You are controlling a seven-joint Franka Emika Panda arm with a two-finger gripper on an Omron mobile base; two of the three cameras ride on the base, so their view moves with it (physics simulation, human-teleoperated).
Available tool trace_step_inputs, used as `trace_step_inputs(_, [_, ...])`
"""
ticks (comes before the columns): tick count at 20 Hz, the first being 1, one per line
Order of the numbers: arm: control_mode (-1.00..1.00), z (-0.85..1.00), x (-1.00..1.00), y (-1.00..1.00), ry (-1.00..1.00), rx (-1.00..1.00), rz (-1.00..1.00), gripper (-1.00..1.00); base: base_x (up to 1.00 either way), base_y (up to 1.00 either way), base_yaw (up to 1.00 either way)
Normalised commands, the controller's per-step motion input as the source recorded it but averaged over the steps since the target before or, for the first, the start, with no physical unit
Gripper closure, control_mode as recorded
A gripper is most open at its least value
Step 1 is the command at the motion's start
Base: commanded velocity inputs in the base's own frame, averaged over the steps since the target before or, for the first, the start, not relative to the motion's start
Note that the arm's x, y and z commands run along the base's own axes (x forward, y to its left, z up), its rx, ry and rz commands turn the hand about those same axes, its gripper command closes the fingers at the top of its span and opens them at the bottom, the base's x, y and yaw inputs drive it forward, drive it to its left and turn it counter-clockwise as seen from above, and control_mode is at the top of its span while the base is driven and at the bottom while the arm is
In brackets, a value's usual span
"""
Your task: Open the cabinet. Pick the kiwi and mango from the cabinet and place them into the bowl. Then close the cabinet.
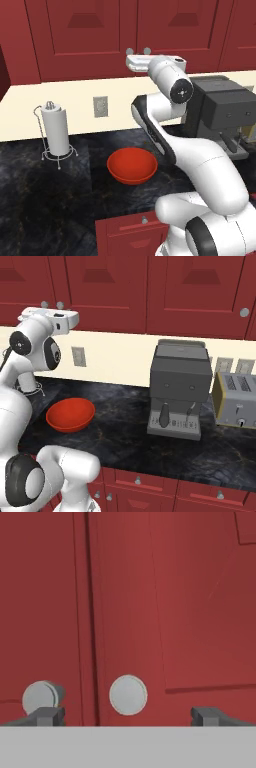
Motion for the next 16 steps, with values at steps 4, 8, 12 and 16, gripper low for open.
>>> trace_step_inputs(4, [-1.00,0.16,0.00,0.14,-0.05,0.00,0.00,-1.00,0.00,0.00,0.00])
trace_step_inputs(8, [-1.00,0.00,0.04,0.00,0.00,0.00,0.00,-1.00,0.00,0.00,0.00])
trace_step_inputs(12, [-1.00,0.00,0.20,0.00,0.00,0.00,0.00,-1.00,0.00,0.00,0.00])
trace_step_inputs(16, [-1.00,0.00,0.31,0.00,0.00,0.00,0.00,-1.00,0.00,0.00,0.00])
